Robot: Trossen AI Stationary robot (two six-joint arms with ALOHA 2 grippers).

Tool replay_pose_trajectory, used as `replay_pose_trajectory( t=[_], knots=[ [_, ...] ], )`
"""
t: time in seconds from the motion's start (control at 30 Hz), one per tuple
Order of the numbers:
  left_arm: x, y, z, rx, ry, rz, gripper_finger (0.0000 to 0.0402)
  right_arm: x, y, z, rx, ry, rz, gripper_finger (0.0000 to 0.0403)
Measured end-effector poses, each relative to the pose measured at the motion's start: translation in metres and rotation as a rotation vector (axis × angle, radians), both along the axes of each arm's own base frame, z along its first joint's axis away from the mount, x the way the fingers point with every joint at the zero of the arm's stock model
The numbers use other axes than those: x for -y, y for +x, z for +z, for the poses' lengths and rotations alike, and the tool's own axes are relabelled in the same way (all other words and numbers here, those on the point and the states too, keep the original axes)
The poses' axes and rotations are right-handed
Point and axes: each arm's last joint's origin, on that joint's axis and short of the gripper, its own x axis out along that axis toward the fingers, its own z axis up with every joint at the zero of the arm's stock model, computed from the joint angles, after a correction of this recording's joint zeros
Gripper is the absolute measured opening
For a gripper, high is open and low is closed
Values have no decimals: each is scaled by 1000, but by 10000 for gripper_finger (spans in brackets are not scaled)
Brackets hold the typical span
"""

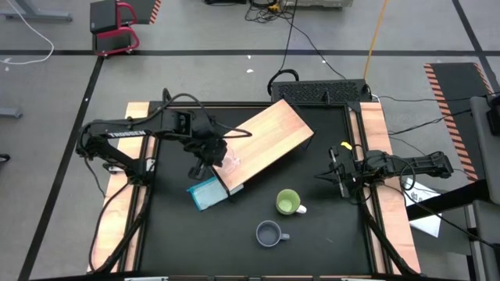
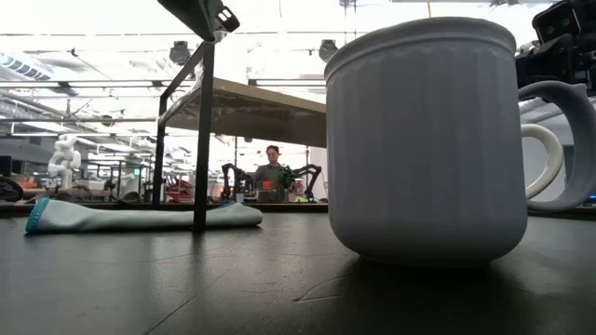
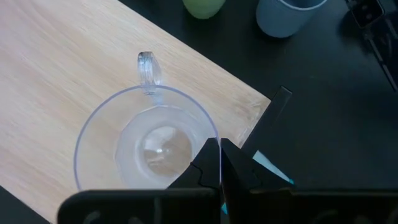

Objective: Stack small to large cups/mugs on shelf
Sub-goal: Put the transparent mug on the shelf, then put the gray mug on the shelf

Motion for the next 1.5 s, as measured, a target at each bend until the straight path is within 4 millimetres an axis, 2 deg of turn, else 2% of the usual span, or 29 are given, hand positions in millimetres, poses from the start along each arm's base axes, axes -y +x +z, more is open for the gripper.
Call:
replay_pose_trajectory(
  t=[0.47,1.1,1.23,1.43,1.5],
  knots=[
    [6,1,-3,-7,2,5,4,0,0,0,0,0,0,0],
    [4,4,-3,21,0,23,102,0,0,0,-5,26,-1,0],
    [3,5,5,48,23,19,119,0,0,0,-5,26,-1,0],
    [6,1,39,174,39,10,128,0,0,0,-5,26,-1,0],
    [10,1,45,191,38,-5,126,0,0,0,-5,26,-1,0]
  ],
)
